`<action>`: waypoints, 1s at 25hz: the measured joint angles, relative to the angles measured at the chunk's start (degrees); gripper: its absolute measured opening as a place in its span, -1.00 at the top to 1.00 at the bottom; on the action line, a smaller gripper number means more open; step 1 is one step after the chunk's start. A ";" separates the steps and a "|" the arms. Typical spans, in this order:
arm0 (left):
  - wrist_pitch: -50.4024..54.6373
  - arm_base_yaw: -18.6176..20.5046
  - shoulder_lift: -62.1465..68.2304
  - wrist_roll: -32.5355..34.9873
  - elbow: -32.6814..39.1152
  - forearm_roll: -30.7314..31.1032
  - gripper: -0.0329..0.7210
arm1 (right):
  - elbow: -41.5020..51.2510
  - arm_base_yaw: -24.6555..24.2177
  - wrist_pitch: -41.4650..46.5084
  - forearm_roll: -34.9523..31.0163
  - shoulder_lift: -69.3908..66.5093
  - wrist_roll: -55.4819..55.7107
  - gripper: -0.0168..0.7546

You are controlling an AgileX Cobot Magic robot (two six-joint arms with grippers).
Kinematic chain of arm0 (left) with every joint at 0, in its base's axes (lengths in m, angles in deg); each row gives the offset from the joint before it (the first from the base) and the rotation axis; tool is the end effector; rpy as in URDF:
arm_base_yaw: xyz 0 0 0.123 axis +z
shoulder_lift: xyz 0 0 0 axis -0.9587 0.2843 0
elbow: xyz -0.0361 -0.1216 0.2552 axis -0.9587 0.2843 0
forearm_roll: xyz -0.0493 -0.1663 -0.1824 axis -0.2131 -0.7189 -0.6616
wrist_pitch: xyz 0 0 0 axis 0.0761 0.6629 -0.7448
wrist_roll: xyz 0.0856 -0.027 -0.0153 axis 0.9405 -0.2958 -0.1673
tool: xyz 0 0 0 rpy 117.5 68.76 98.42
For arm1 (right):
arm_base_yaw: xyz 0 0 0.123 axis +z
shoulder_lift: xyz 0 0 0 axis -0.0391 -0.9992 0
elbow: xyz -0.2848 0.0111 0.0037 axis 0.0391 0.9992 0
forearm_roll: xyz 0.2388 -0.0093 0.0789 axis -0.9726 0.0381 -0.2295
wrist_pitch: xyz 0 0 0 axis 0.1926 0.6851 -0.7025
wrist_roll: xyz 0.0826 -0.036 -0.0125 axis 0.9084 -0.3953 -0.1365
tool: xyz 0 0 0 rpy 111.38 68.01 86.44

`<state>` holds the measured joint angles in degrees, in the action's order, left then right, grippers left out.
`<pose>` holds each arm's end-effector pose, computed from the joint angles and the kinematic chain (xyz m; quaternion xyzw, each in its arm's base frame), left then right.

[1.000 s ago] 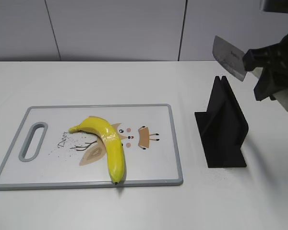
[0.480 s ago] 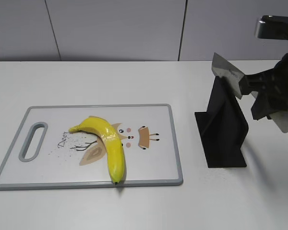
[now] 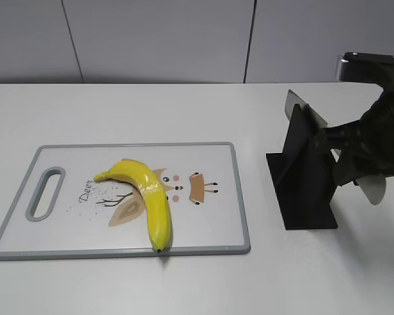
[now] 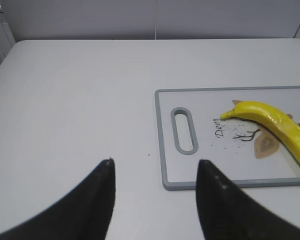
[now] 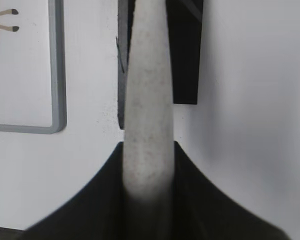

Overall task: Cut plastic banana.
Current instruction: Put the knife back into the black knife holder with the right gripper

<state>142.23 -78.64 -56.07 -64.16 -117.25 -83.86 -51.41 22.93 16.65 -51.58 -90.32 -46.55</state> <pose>-0.0063 -0.0001 0.2833 0.0668 0.8386 -0.0101 0.5406 0.2492 0.1008 0.2329 0.0140 0.9871 0.0892 0.1324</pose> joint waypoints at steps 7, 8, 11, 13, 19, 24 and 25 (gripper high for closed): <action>0.41 0.00 0.00 0.00 0.11 0.02 -0.40 | 0.05 0.00 1.84 -2.98 -1.22 -2.42 0.29; 0.56 0.00 0.00 0.00 0.17 0.02 -0.40 | 0.05 0.00 1.90 -3.40 -1.22 -2.74 0.11; 1.49 0.00 0.00 0.00 0.98 0.02 -0.40 | 0.07 0.00 2.04 -4.06 -1.22 -3.13 -0.42; 2.02 0.00 0.00 0.00 1.43 0.02 -0.39 | 0.07 0.00 3.13 -4.27 -1.07 -4.51 -0.63; 2.17 0.00 0.00 0.00 1.43 0.02 -0.39 | 0.12 0.00 7.03 -4.40 7.45 -9.36 -0.71; 2.22 0.00 0.00 0.00 1.43 0.02 -0.39 | 1.68 0.00 9.20 -4.35 19.73 -13.49 -0.68; 2.22 0.00 0.00 0.00 1.43 0.02 -0.39 | 2.76 0.00 9.21 -4.35 22.74 -15.02 -0.67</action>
<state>144.45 -78.64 -56.07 -64.16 -115.82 -83.84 -48.65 22.93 25.86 -55.93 -67.58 -61.56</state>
